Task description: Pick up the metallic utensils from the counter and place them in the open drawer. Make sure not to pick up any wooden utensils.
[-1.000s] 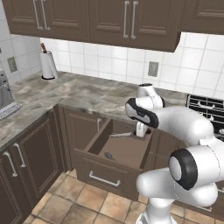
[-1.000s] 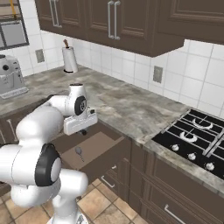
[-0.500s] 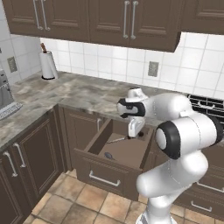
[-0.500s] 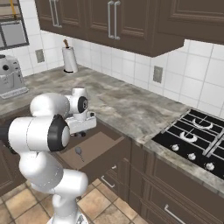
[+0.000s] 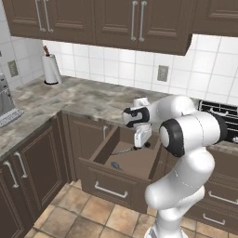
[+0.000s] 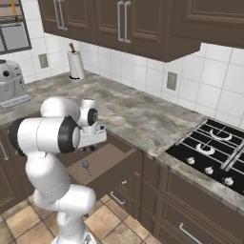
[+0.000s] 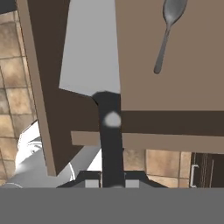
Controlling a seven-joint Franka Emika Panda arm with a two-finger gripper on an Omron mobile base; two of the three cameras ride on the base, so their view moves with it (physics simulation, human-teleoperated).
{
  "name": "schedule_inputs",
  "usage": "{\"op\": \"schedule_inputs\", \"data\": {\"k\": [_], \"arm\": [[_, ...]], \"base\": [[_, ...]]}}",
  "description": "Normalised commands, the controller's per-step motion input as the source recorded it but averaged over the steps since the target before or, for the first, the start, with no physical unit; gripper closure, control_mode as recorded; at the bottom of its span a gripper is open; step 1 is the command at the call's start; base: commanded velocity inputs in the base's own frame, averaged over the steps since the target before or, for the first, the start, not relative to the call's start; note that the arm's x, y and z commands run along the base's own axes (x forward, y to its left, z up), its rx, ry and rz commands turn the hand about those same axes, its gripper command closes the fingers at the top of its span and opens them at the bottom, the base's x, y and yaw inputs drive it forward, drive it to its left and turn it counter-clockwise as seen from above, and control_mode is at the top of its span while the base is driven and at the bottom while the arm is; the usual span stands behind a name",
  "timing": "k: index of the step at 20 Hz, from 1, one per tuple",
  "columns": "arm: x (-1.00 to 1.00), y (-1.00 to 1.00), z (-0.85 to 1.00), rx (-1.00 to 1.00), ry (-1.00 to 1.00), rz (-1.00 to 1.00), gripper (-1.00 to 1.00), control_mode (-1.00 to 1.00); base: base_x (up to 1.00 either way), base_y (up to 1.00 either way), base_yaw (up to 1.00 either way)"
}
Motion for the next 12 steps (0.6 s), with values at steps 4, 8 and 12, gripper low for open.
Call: {"op": "schedule_inputs", "data": {"k": [4, 8, 12], "arm": [[0.2, 0.0, -0.24, 0.0, -0.01, 0.0, 1.0, -1.0], [0.19, 0.0, -0.23, 0.0, 0.0, 0.0, 1.0, -1.0], [0.16, 0.0, -0.23, 0.0, 0.0, -0.03, 1.0, -1.0]], "base": [[0.0, 0.0, 0.0], [0.0, 0.0, 0.0], [0.0, 0.0, 0.0]]}}
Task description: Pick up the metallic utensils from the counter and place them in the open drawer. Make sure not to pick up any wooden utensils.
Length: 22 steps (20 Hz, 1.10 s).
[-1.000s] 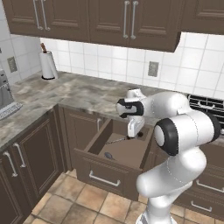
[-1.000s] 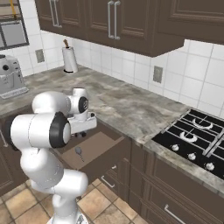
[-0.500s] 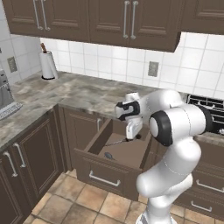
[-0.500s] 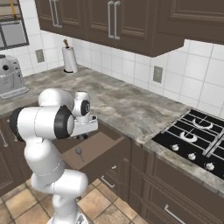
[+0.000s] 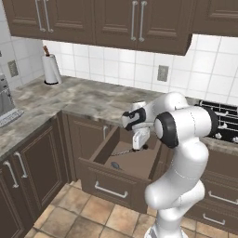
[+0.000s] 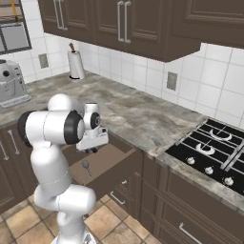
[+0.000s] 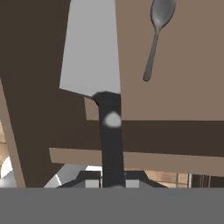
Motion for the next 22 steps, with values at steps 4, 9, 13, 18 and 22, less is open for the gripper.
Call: {"op": "schedule_inputs", "data": {"k": [4, 9, 13, 18, 22], "arm": [[0.1, 0.0, -0.27, 0.0, 0.0, -0.05, 1.0, -1.0], [0.05, 0.0, -0.2, 0.0, 0.0, -0.04, 1.0, -1.0], [0.01, 0.0, -0.18, 0.0, 0.0, -0.04, 1.0, -1.0], [0.04, 0.0, -0.2, 0.0, 0.0, -0.06, 1.0, -1.0], [0.04, 0.0, -0.21, 0.0, 0.0, -0.05, 1.0, -1.0]], "base": [[0.0, 0.0, 0.0], [0.0, 0.0, 0.0], [0.0, 0.0, 0.0], [0.0, 0.0, 0.0], [0.0, 0.0, 0.0]]}}
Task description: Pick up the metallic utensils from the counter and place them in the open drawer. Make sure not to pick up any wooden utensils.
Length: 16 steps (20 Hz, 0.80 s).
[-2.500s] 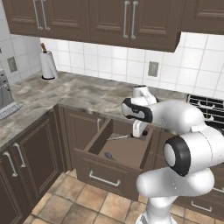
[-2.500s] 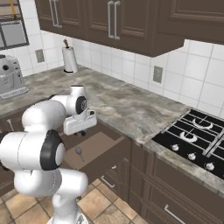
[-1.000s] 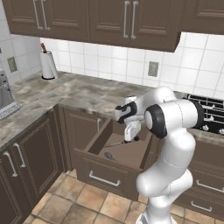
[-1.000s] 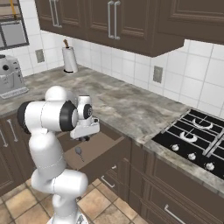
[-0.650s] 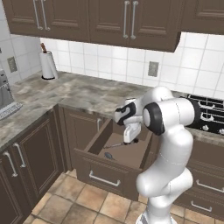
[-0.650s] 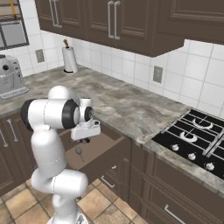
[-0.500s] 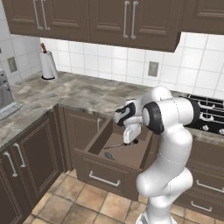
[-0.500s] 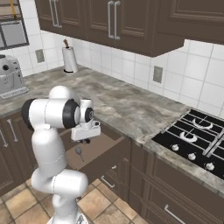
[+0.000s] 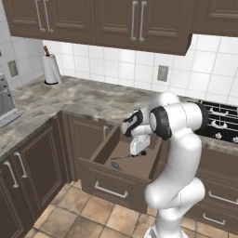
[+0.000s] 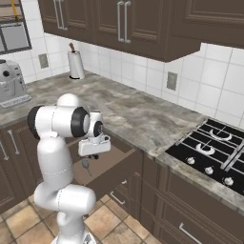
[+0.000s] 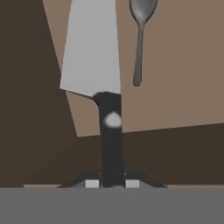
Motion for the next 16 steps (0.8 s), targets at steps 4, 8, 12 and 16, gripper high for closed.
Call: {"op": "schedule_inputs", "data": {"k": [4, 8, 12, 16], "arm": [[0.05, 0.02, -0.24, 0.0, 0.0, -0.04, 1.0, -1.0], [0.07, 0.05, -0.26, 0.0, -0.02, -0.02, 1.0, -1.0], [0.07, 0.03, -0.3, 0.0, -0.06, 0.0, 1.0, -1.0], [0.06, 0.01, -0.31, 0.0, -0.05, 0.0, 1.0, -1.0]], "base": [[0.0, 0.0, 0.0], [0.0, 0.0, 0.0], [0.0, 0.0, 0.0], [0.0, 0.0, 0.0]]}}
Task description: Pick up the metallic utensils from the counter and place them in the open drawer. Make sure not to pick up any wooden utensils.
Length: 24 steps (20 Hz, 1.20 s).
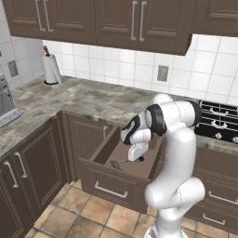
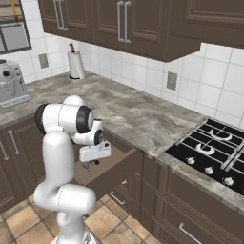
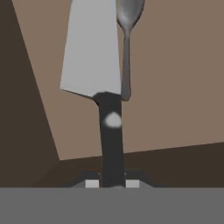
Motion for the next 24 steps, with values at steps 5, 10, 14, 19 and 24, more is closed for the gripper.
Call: {"op": "schedule_inputs", "data": {"k": [5, 10, 14, 19, 24], "arm": [[0.04, 0.0, -0.34, 0.0, 0.0, 0.0, 1.0, -1.0], [0.0, 0.0, -0.29, 0.0, 0.0, 0.0, 1.0, -1.0], [0.0, 0.0, -0.28, 0.0, 0.0, 0.0, 1.0, -1.0], [0.0, 0.0, -0.29, 0.0, 0.0, 0.0, 1.0, -1.0], [0.0, 0.0, -0.31, 0.0, 0.0, 0.0, 1.0, -1.0]], "base": [[0.0, 0.0, 0.0], [0.0, 0.0, 0.0], [0.0, 0.0, 0.0], [0.0, 0.0, 0.0], [0.0, 0.0, 0.0]]}}
